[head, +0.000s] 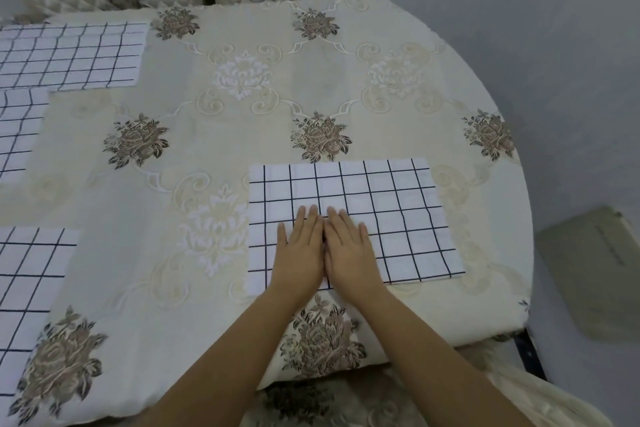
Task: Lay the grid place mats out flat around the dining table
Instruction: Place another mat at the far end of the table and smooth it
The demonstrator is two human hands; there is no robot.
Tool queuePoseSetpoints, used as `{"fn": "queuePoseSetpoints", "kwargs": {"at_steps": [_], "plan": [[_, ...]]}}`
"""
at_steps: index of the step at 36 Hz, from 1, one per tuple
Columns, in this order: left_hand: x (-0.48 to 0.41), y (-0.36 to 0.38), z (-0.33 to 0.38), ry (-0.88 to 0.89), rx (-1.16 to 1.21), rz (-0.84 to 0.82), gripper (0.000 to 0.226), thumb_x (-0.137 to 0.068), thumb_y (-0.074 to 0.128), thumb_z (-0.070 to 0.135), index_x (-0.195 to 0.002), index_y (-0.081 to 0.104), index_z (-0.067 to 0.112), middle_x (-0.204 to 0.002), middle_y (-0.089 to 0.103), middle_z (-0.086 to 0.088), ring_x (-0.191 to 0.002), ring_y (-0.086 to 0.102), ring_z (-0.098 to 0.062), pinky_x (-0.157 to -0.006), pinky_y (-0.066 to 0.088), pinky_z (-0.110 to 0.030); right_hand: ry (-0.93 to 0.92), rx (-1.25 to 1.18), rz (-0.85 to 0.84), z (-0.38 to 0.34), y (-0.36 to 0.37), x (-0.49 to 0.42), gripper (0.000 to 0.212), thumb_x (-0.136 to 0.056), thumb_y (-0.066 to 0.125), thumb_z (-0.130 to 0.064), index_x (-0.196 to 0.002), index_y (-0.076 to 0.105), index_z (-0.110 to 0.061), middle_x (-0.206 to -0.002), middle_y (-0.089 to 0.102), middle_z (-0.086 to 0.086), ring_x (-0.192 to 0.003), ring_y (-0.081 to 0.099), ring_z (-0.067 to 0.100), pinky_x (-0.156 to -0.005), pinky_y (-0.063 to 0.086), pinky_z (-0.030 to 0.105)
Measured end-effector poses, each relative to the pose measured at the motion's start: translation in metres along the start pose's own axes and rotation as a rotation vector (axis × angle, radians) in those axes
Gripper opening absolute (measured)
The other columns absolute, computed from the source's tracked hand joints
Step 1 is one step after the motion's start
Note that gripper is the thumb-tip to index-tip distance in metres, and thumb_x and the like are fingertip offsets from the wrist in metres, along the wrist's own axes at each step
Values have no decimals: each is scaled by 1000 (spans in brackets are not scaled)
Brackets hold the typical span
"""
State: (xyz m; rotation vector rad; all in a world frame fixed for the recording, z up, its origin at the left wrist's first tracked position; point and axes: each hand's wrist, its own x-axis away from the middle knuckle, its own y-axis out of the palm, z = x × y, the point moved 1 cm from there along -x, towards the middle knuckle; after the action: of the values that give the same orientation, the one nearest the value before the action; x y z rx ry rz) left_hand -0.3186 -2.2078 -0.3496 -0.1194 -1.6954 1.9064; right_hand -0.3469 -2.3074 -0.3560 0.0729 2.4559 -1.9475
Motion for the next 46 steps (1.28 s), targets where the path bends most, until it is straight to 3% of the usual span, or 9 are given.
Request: {"fn": "queuePoseSetpoints", "kwargs": {"at_steps": [3, 7, 22, 25, 31, 34, 37, 40, 46], "plan": [[-7, 9, -3, -12, 30, 29, 66, -88, -10, 40, -149, 0, 17, -158, -6, -1, -141, -16, -18, -116, 3, -54, 30, -1, -36, 8, 6, -9, 51, -83, 35, -27, -124, 59, -10, -133, 57, 8, -122, 54, 28, -91, 46, 52], [-6, 13, -8, 13, -8, 81, 56, -95, 16, 43, -142, 34, 18, -149, 35, -7, -139, 29, -29, -94, 30, -69, 8, 48, -55, 27, 12, -5, 52, -90, 32, -33, -137, 47, -15, -145, 43, 3, -136, 34, 23, -100, 38, 55], [7, 16, -33, -33, -20, 47, 75, -85, 7, 71, -147, 16, 30, -156, 11, 2, -144, 6, -23, -99, 20, -71, 326, 27, -60, 107, -8, 40, 65, -91, 22, -46, -147, 24, -13, -155, 19, 5, -143, 17, 25, -108, 21, 58], [13, 17, -44, -115, 3, 89, 74, -79, 0, 72, -144, -7, 36, -153, -16, 9, -142, -17, -15, -107, 6, -64, 390, 9, -51, 126, -15, 52, 67, -90, 19, -47, -148, 21, -11, -156, 15, 5, -143, 15, 26, -108, 18, 60], [28, 17, -54, -168, 64, 118, 70, -81, 0, 61, -142, -10, 29, -152, -18, 9, -140, -19, -11, -110, 1, -58, 436, -27, -37, 141, -24, 64, 67, -89, 16, -41, -146, 27, -8, -154, 22, 8, -143, 20, 27, -110, 17, 55], [38, 18, -56, -215, 156, 115, 76, -78, -2, 61, -145, -11, 25, -153, -21, 6, -136, -26, -6, -113, -9, -50, 488, -180, 117, 141, -31, 64, 54, -92, 31, -28, -136, 44, 0, -146, 40, 14, -135, 35, 30, -110, 23, 46], [52, 15, -55, -262, 259, 136, 81, -79, 3, 60, -149, -3, 22, -156, -18, 2, -136, -27, -5, -113, -13, -42, 622, -377, 209, 141, -47, 58, 36, -92, 49, -7, -126, 50, 4, -132, 49, 19, -121, 44, 33, -103, 32, 37], [63, 14, -49, -258, 279, 110, 71, -88, 18, 53, -149, -2, 23, -156, -18, 1, -137, -26, -7, -114, -12, -43, 770, -547, 243, 139, -58, 52, 34, -92, 49, -7, -125, 51, 1, -125, 49, 17, -111, 50, 28, -92, 39, 30], [77, 4, -41, -329, 576, 310, 47, -96, 36, 7, -143, 31, 11, -156, 13, -5, -144, 9, -16, -118, 8, -37, 853, -547, 207, 130, -66, 47, 35, -90, 48, -6, -124, 52, 0, -127, 47, 18, -112, 51, 31, -92, 43, 36]]}}
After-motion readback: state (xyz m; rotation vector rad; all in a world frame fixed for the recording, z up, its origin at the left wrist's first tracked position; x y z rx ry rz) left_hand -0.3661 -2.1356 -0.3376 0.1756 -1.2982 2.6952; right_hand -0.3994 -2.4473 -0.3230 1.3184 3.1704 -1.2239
